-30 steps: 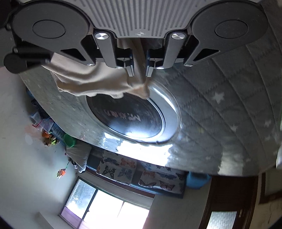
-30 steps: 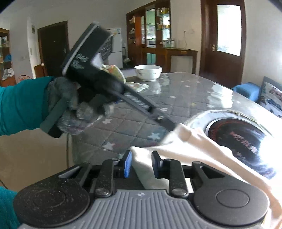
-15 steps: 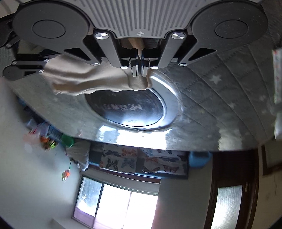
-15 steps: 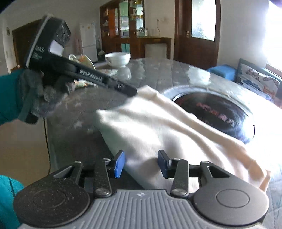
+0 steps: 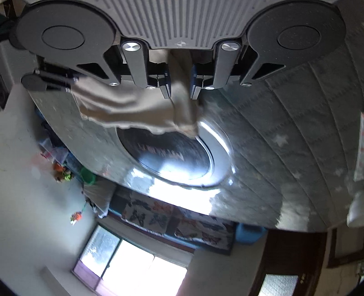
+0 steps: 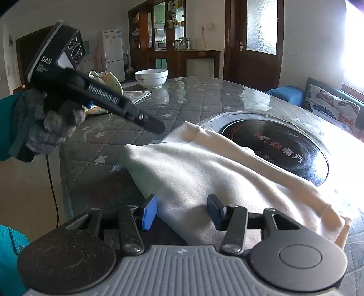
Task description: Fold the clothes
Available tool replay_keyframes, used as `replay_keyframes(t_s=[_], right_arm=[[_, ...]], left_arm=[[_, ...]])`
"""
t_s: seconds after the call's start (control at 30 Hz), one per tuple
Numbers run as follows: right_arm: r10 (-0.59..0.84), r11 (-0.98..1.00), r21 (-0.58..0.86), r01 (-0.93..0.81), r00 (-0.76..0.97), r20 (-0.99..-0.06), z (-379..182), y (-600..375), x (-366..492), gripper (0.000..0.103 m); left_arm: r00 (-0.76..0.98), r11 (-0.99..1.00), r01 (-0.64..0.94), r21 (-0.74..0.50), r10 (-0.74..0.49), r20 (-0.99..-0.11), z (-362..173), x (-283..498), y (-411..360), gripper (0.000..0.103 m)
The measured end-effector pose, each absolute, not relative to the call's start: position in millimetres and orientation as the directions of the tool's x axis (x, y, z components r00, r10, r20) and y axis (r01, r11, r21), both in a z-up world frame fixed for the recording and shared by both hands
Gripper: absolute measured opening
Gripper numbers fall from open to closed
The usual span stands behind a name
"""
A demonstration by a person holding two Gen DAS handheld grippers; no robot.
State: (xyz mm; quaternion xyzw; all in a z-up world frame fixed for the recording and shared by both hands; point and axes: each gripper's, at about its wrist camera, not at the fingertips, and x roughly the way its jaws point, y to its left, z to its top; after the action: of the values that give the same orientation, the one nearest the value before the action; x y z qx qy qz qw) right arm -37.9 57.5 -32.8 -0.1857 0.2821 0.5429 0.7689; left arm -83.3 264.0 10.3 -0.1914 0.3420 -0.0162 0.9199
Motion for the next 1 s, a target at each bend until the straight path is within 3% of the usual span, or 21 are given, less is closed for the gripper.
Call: replay_keyframes(t_s=[0.1,0.2,0.3,0.43,0.7,0.83,1.0], right_arm=[[0.732,0.339,0.02,-0.94,0.25,-0.633,-31.3,56.4,-38.9,0.05],[0.73,0.342,0.019,-0.939,0.253,-0.635,-30.8,54.9,-39.1,0.051],[0.728,0.35,0.018,-0.937,0.26,-0.634,-30.4,53.1,-38.4,0.051],[0.726,0.365,0.025,-0.931,0.268,-0.633,-32.1,50.8,-37.2,0.051],[0.728,0.406,0.036,-0.913,0.299,-0.617,-23.2,37.6,-37.0,0.051],[0.707,0.46,0.043,-0.887,0.336,-0.623,-22.5,19.8,-34.6,0.052],[0.669,0.529,0.073,-0.846,0.362,-0.649,-25.3,-8.8,-27.1,0.053]], left_arm=[[0.75,0.919,-0.106,-0.38,-0.177,-0.638,0.2,-80.8,258.7,0.017],[0.772,0.932,-0.083,-0.353,-0.164,-0.614,3.0,-82.4,253.2,0.006],[0.8,0.96,-0.081,-0.268,-0.097,-0.592,11.8,-85.7,248.7,0.0],[0.79,0.97,-0.113,-0.214,-0.043,-0.611,10.3,-83.9,252.0,0.0],[0.792,0.963,0.026,-0.27,-0.184,-0.582,19.5,-81.8,223.7,0.002],[0.75,0.966,0.005,-0.26,-0.175,-0.638,0.9,-73.6,224.4,0.003],[0.746,0.966,-0.003,-0.257,-0.169,-0.644,-3.7,-75.3,228.6,0.003]])
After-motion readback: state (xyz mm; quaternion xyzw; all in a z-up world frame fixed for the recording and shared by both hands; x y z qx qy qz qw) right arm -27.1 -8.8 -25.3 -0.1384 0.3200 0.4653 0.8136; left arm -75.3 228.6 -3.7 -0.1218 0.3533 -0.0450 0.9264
